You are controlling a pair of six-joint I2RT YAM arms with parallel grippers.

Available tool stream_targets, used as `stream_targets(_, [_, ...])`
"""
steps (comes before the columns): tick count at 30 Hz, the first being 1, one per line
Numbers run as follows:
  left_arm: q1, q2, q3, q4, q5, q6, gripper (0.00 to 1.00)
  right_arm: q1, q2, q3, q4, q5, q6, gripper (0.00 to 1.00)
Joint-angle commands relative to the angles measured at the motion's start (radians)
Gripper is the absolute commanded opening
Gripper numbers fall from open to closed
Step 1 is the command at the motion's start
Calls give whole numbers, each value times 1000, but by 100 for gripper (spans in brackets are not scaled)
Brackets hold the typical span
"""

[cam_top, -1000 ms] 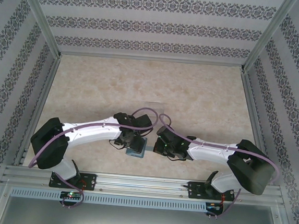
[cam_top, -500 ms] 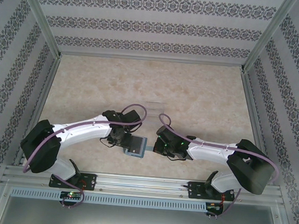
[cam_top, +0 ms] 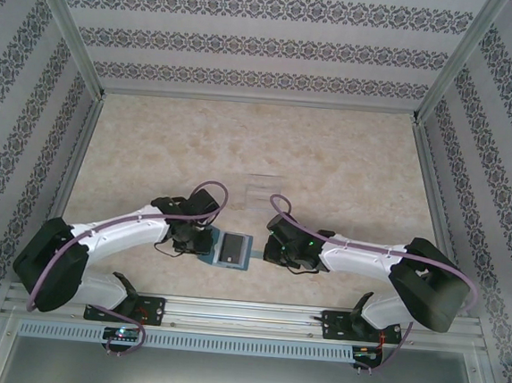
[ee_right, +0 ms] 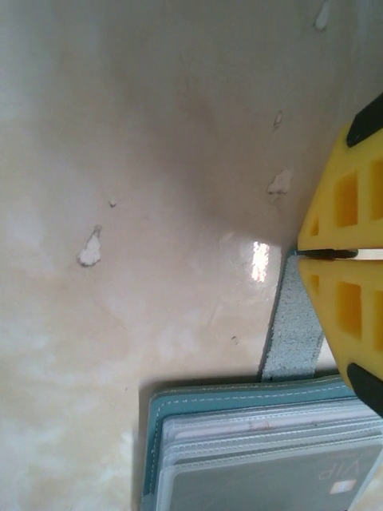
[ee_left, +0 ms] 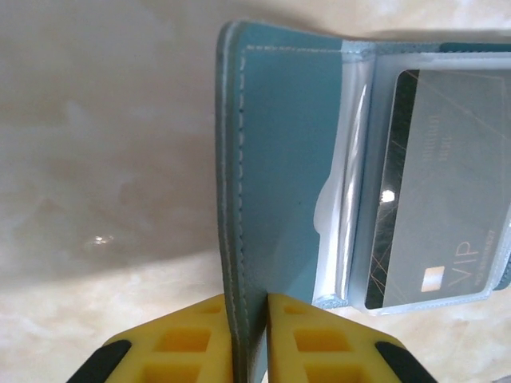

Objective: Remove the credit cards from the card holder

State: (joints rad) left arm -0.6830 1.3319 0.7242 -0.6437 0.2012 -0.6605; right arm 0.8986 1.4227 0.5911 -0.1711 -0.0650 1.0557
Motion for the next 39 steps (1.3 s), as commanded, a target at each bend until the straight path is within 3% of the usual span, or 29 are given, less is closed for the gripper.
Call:
stream_targets(1, [14, -48, -52, 69, 44, -23, 15, -9, 11, 39, -126, 45, -44, 15])
stream_targets(6, [16, -137, -148, 152, 60, -88, 14, -8, -9, 80, -215, 77, -74, 29])
stream_targets(13, [16, -219, -239, 237, 78, -148, 14, -7, -56, 187, -380, 113, -132, 34])
stream_targets(16, [16, -220, -253, 245, 86, -142, 15, -6, -89, 213, -374, 89, -133, 35])
stream_targets(19, [16, -213, -245, 208, 58, -127, 24, -9, -89, 220, -269, -18, -129, 35])
stream_targets(25, [16, -172, -192, 83, -32, -73, 45, -3, 27, 320, -248, -109, -152, 35])
stream_targets(30, [16, -113, -145, 7, -76, -32, 48, -3, 137, 364, -221, -159, -161, 34])
stream_targets(39, [16, 14, -95, -57, -95, 7, 52, -3, 282, 391, -260, -138, -166, 33])
